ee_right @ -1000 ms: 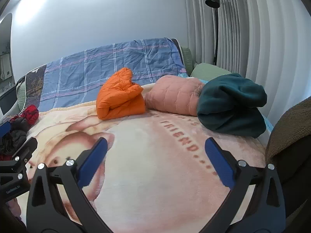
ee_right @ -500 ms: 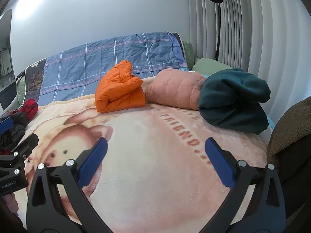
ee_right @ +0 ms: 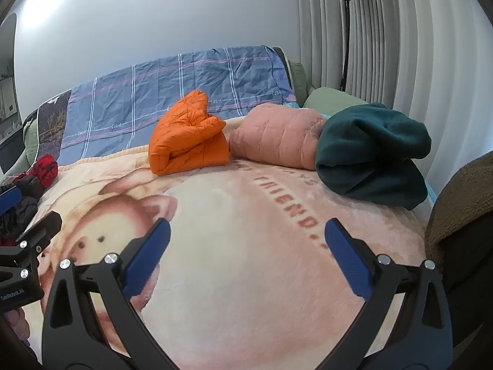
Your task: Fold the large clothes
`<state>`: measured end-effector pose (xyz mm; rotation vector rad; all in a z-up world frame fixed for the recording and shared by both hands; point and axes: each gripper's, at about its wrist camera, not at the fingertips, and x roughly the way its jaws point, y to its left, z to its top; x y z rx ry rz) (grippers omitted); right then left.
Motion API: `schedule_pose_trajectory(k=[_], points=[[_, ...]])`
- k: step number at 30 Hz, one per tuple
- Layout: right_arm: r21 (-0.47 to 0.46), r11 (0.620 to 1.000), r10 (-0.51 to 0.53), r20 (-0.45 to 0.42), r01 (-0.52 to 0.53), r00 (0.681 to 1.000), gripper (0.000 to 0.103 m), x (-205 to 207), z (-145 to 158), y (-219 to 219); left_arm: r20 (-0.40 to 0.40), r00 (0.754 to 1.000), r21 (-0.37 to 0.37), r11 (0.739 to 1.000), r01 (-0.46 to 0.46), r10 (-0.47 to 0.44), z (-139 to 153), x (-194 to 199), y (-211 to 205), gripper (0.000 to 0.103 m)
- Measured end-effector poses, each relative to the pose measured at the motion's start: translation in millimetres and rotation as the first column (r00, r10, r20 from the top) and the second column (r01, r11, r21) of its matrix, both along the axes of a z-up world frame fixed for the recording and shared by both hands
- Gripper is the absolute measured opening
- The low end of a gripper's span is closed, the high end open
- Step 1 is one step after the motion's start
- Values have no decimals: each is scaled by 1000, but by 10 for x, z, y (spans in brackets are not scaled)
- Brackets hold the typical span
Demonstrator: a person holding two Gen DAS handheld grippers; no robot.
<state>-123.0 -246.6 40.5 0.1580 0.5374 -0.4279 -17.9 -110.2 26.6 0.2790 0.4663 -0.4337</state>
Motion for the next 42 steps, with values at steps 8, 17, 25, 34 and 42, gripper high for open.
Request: schedule_pose_trajectory(k=[8,17,25,34,42], points=[[1,1000,-3,-1,3,1000,101,5,-14,-11,-13,1000,-2,1000,-7,7,-13,31,3,102],[14,1000,-1,-13,1,1000,101,12,-67,-32,-18,1000,7,1000,-10,10,-39,25,-23,102],[23,1000,-5,-26,5,1000,101,14,-104,-75,-43,999,14,1000,-12,12,-103,31,-36,102],[20,1000,-7,-24,7,1000,101,9,-104,-80,-51,999,7,1000,-6,6,-94,43,-16,102],[20,1000,-7,-23,7,1000,101,8,-100,-92,-68,998,-1,1000,-12,12,-96,67,-8,102]])
